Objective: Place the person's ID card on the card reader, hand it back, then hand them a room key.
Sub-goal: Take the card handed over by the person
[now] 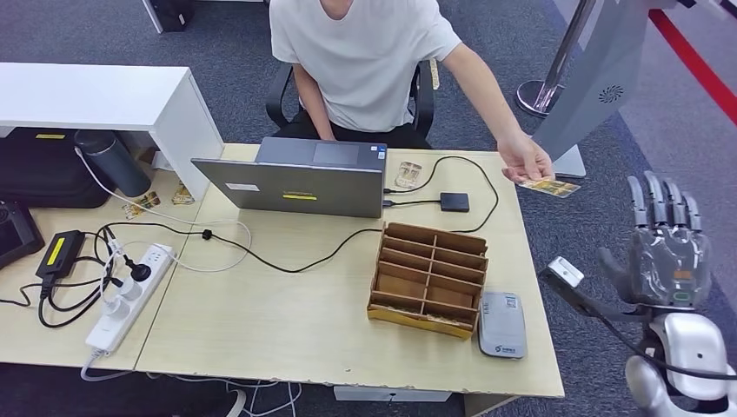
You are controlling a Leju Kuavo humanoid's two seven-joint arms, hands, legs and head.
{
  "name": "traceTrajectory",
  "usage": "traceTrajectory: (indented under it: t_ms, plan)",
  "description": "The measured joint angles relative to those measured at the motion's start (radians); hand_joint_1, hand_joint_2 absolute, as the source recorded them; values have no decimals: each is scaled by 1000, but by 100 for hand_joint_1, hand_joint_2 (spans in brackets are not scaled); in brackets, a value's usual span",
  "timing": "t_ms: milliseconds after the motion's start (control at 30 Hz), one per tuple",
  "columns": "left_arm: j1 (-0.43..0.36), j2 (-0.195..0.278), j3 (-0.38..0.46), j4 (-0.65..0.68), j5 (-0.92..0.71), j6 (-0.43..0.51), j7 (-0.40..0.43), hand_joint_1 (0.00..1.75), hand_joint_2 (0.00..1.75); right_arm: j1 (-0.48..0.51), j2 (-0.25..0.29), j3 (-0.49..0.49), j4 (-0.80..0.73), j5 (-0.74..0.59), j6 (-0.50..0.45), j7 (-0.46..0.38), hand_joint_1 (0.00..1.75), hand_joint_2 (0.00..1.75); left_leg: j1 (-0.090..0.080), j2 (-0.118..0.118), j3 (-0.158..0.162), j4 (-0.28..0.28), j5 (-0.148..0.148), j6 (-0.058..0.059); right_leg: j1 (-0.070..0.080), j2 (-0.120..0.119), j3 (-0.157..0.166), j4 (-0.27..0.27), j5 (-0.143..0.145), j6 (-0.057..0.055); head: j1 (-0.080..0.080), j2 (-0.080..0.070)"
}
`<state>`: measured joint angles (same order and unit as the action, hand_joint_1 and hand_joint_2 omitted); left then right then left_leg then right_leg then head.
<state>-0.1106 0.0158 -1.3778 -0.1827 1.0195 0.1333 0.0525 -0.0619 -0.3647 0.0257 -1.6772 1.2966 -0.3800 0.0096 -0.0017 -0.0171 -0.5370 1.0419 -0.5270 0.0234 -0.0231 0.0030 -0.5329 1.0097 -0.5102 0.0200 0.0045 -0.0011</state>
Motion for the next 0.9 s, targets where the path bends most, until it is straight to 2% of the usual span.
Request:
traceTrajectory:
  t_ms: [267,433,700,833,900]
  plan:
    - [-20,-6,-64,0,-75,50,-26,0,175,-138,57,179,82,21,-11,83,0,175,0,0,0,0,1,-1,0,1,0,1,0,0,0,0]
    - [-25,-6,-75,0,-78,-2,-31,0,175,-231,116,259,167,11,-12,119,0,175,0,0,1,0,1,-1,0,1,0,1,0,0,0,0]
    - [-24,-6,-80,0,-51,-87,-50,0,175,-314,173,313,264,-41,-33,120,0,175,0,0,0,0,1,-1,0,1,0,1,1,0,0,0]
    - [-20,-2,-80,1,-19,-158,-73,0,175,-345,197,332,302,-95,-34,95,175,175,0,0,0,0,1,-1,0,0,-1,1,1,0,0,0]
    - [-19,0,-80,4,-9,-178,-76,0,175,-356,207,343,317,-111,-33,87,175,175,0,0,0,0,1,-1,0,0,-1,1,1,0,0,0]
